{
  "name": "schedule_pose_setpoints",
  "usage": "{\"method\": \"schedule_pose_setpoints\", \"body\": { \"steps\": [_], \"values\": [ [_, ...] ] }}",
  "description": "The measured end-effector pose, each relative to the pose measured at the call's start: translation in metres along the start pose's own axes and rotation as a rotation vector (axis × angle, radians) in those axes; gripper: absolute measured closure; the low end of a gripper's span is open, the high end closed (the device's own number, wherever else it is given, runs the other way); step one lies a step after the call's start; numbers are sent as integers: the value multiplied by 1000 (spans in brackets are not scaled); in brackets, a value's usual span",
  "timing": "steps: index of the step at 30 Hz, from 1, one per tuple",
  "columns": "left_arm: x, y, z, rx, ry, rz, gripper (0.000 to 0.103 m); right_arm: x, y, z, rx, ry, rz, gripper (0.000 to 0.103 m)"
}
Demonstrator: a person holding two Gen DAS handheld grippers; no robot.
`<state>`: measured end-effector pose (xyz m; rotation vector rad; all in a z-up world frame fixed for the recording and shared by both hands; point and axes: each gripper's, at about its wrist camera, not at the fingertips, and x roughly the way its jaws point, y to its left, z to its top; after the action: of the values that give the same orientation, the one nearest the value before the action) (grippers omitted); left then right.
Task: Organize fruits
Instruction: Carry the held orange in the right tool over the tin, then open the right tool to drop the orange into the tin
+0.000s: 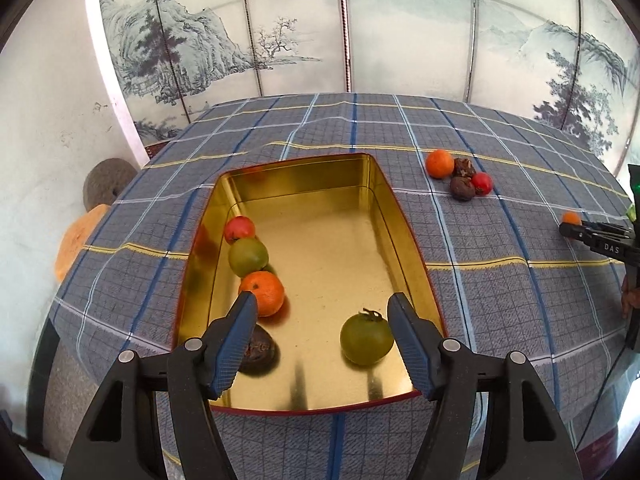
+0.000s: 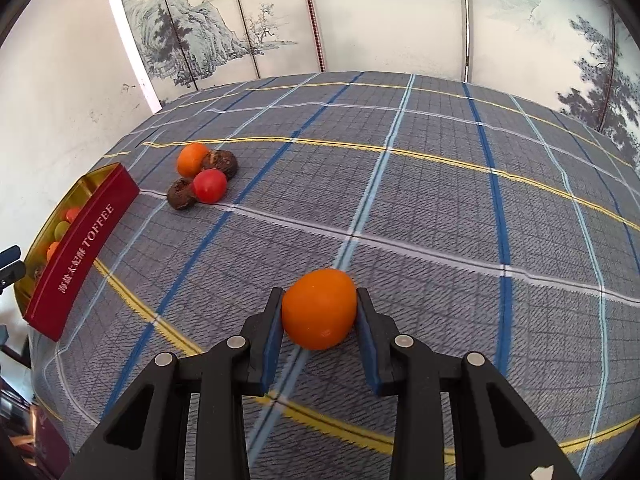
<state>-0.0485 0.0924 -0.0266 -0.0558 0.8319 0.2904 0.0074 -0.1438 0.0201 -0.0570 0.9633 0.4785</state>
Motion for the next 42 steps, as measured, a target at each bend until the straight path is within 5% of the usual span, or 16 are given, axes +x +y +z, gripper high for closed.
{"method": "schedule_pose_setpoints", "body": {
  "steps": [6,19,35,42],
  "values": [
    [-5,6,-3,-13,-10,24,35,-15,35,12,-16,-32,101,71],
    [-18,34,-14,-61,-31,61,28,-5,206,54,-253,-11,419,71],
    [-25,61,-29,-77,-42,115,23,68,277,66,-301,112,392,69],
    [-30,65,-33,-84,-44,118,23,42,263,80,-217,-10,431,51]
  ]
}}
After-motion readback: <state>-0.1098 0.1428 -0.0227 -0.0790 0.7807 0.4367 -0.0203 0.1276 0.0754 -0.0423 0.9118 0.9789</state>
